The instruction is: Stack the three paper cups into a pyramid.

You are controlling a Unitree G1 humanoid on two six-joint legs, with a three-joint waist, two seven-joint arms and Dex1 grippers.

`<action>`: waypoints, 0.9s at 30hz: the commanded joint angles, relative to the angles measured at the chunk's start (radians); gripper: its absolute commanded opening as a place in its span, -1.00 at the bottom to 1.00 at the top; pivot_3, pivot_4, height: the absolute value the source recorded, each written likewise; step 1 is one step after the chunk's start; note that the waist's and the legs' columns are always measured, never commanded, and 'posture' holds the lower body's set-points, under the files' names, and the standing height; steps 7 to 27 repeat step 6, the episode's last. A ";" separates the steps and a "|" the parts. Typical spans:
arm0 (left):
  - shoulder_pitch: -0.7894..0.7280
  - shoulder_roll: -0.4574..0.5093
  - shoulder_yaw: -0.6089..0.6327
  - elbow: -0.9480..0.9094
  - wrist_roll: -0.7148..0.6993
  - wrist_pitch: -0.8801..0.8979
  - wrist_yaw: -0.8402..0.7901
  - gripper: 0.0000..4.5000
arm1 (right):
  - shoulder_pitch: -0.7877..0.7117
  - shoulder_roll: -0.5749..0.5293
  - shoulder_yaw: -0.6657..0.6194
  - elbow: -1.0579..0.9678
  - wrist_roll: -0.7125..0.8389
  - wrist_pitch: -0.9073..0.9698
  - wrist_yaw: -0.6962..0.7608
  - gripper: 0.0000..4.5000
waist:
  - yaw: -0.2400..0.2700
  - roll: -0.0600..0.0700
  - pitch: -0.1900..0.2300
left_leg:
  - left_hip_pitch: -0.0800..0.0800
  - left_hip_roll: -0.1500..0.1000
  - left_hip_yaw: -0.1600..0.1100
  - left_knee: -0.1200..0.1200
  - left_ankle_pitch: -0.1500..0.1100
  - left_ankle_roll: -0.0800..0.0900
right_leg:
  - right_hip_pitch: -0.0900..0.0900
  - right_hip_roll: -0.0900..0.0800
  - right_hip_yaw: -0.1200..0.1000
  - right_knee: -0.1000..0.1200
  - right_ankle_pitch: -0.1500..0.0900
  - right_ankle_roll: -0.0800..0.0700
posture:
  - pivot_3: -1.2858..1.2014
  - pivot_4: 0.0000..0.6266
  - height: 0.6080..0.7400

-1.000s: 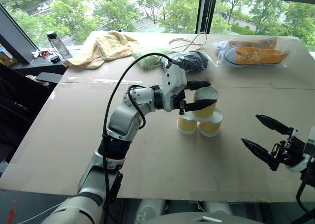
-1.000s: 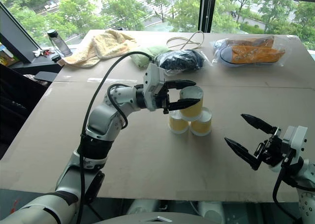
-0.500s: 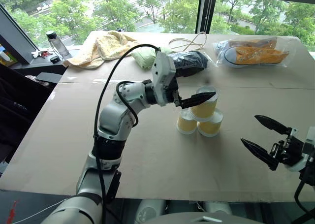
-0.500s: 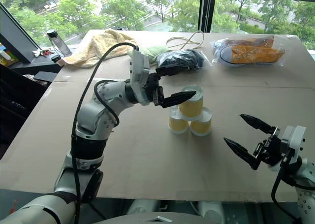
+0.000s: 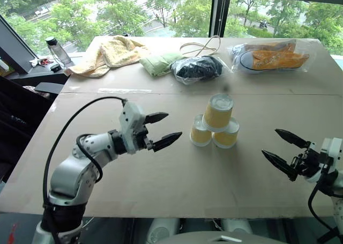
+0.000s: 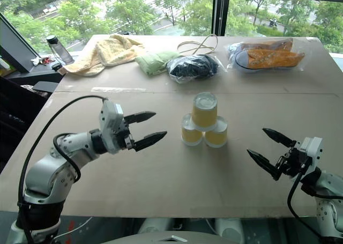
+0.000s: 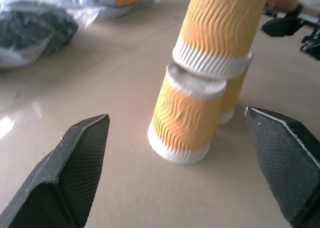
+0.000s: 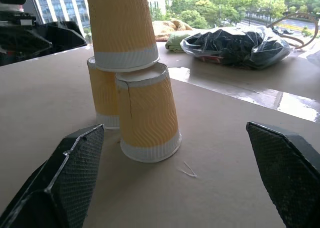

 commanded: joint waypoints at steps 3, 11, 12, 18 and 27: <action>0.119 -0.018 0.004 0.038 0.102 -0.168 0.020 0.98 | -0.019 -0.031 -0.016 0.054 -0.007 -0.027 0.050 1.00 | 0.002 0.000 0.000 | 0.000 0.000 0.000 0.000 0.000 0.000 | 0.000 -0.001 0.000 0.000 0.000 0.000 | 0.03 -0.52 1.00; 0.147 -0.033 0.004 0.039 0.089 -0.165 0.019 0.98 | -0.021 -0.039 -0.015 0.058 -0.005 -0.020 0.056 1.00 | 0.003 0.000 0.000 | -0.001 0.000 0.000 0.000 0.000 0.000 | 0.000 -0.002 0.000 0.000 0.000 0.000 | 0.03 -0.52 1.00; 0.147 -0.033 0.004 0.039 0.089 -0.165 0.019 0.98 | -0.021 -0.039 -0.015 0.058 -0.005 -0.020 0.056 1.00 | 0.003 0.000 0.000 | -0.001 0.000 0.000 0.000 0.000 0.000 | 0.000 -0.002 0.000 0.000 0.000 0.000 | 0.03 -0.52 1.00; 0.147 -0.033 0.004 0.039 0.089 -0.165 0.019 0.98 | -0.021 -0.039 -0.015 0.058 -0.005 -0.020 0.056 1.00 | 0.003 0.000 0.000 | -0.001 0.000 0.000 0.000 0.000 0.000 | 0.000 -0.002 0.000 0.000 0.000 0.000 | 0.03 -0.52 1.00; 0.147 -0.033 0.004 0.039 0.089 -0.165 0.019 0.98 | -0.021 -0.039 -0.015 0.058 -0.005 -0.020 0.056 1.00 | 0.003 0.000 0.000 | -0.001 0.000 0.000 0.000 0.000 0.000 | 0.000 -0.002 0.000 0.000 0.000 0.000 | 0.03 -0.52 1.00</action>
